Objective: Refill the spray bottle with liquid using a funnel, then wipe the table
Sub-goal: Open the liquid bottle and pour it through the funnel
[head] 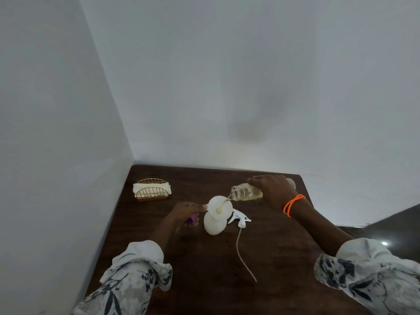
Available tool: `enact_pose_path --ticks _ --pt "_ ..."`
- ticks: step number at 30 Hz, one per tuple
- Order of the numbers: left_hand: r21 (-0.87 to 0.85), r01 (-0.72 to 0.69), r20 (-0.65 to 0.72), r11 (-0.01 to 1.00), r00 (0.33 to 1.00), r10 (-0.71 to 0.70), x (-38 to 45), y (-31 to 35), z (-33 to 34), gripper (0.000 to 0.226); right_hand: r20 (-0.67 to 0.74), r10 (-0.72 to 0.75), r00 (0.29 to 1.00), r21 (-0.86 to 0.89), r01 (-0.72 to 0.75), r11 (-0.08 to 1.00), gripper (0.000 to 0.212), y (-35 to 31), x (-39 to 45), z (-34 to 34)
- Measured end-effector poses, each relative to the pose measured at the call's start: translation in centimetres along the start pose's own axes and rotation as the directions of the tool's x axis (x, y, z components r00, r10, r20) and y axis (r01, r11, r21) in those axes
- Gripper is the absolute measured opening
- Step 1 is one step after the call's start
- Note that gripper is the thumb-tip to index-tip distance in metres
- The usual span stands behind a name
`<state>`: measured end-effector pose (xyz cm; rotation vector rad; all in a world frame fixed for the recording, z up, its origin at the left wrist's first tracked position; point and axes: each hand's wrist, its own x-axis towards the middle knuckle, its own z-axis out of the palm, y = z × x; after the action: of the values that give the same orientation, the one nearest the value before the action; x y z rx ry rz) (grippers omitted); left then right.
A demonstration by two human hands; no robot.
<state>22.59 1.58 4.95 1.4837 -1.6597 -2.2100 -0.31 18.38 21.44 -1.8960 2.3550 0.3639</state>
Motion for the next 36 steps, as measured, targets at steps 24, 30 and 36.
enact_pose_path --ticks 24,30,36 --pt "-0.032 0.001 0.024 0.999 1.000 0.000 0.1 -0.8 -0.2 0.034 -0.046 -0.017 0.999 -0.028 0.015 1.000 0.062 0.6 0.7 1.1" --pt "-0.040 0.001 0.025 0.999 1.000 0.000 -0.2 -0.7 -0.1 0.034 -0.066 -0.025 0.998 -0.022 0.024 0.999 0.057 0.7 0.8 1.2" --pt "-0.020 -0.005 0.019 1.000 1.000 0.005 -0.4 -0.5 -0.1 0.036 -0.060 -0.031 0.998 -0.022 0.030 0.999 0.060 0.8 0.7 1.4"
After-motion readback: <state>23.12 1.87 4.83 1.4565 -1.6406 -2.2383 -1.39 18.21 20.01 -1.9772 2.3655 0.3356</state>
